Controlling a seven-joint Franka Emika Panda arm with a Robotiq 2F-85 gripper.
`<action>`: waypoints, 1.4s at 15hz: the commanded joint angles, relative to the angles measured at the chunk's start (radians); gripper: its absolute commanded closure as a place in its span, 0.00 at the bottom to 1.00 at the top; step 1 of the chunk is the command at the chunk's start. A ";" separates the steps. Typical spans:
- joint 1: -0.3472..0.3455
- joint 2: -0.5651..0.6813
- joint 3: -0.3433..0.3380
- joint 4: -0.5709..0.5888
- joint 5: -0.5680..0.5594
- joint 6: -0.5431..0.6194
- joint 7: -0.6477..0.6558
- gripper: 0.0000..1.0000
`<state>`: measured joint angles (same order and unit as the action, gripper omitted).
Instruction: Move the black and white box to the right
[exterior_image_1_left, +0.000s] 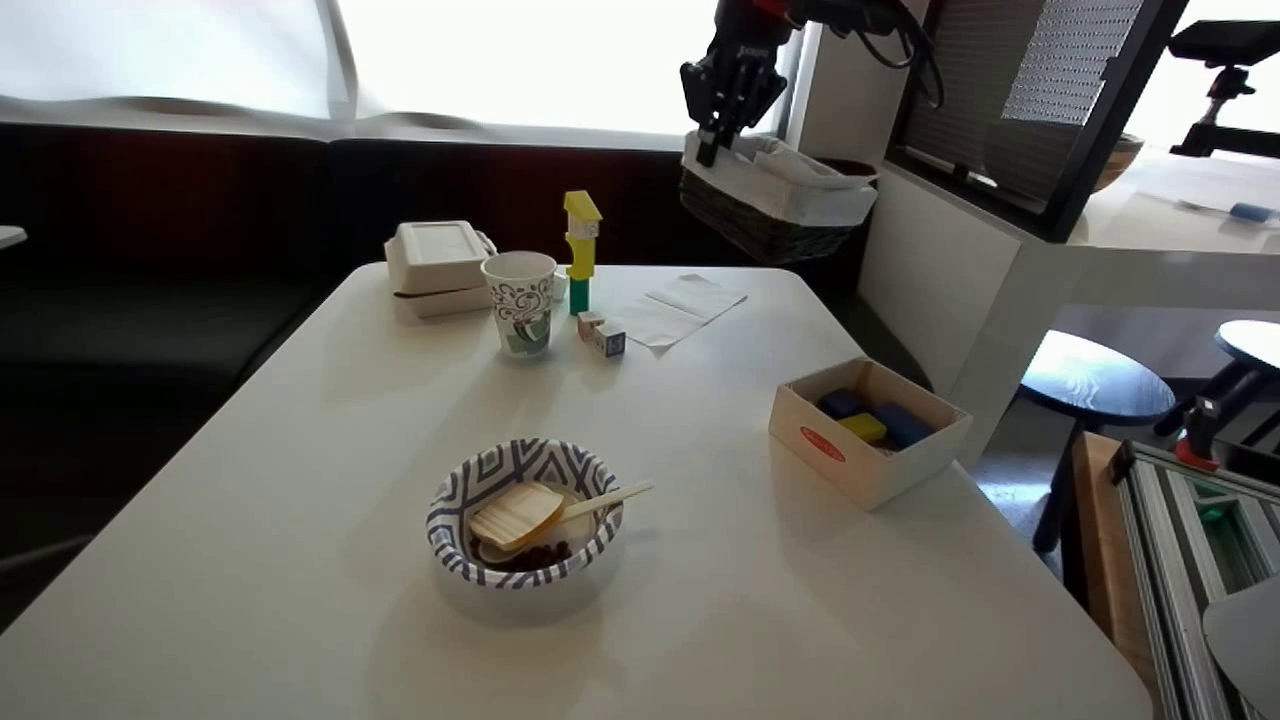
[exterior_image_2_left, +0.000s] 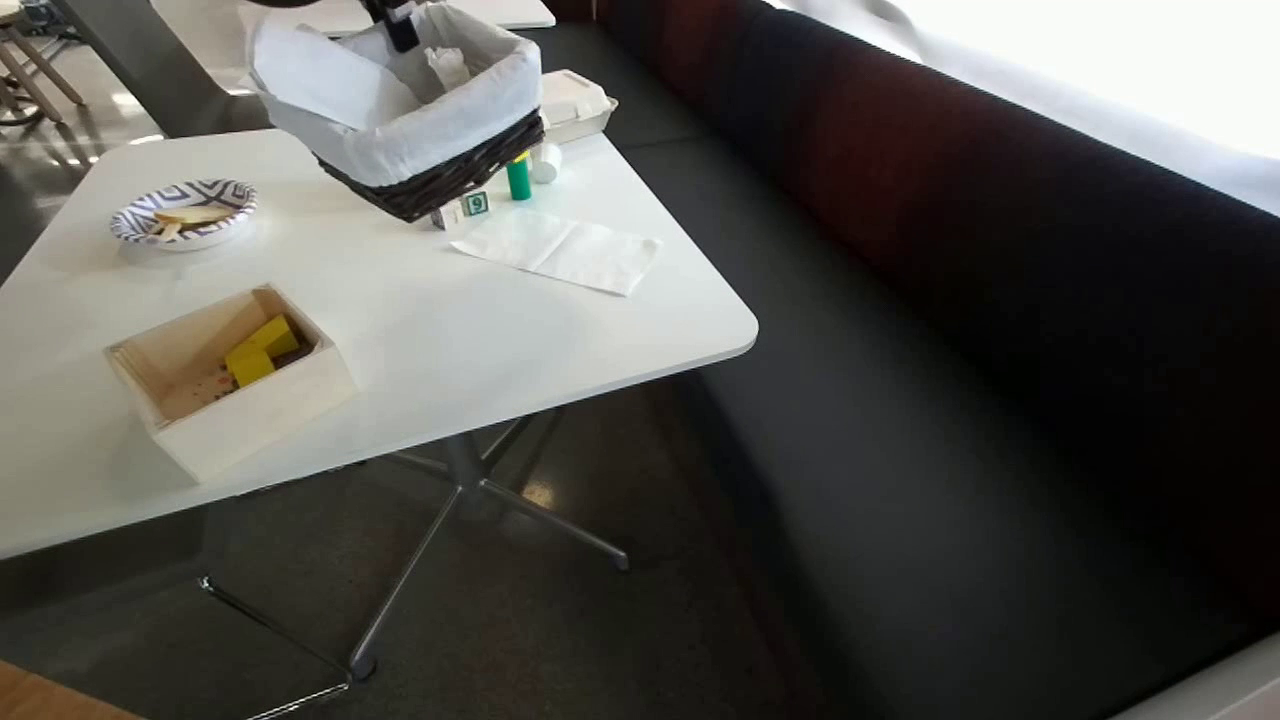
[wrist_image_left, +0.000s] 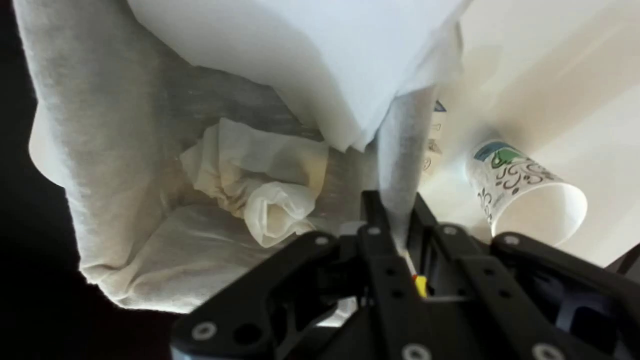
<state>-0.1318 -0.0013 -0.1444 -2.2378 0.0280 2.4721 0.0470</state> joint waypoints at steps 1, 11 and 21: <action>-0.028 0.047 -0.023 0.068 0.067 0.009 0.050 0.96; -0.099 0.253 -0.093 0.232 0.094 0.052 0.202 0.96; -0.119 0.356 -0.114 0.321 0.082 0.038 0.235 0.85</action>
<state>-0.2527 0.3536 -0.2553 -1.9190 0.1076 2.5129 0.2842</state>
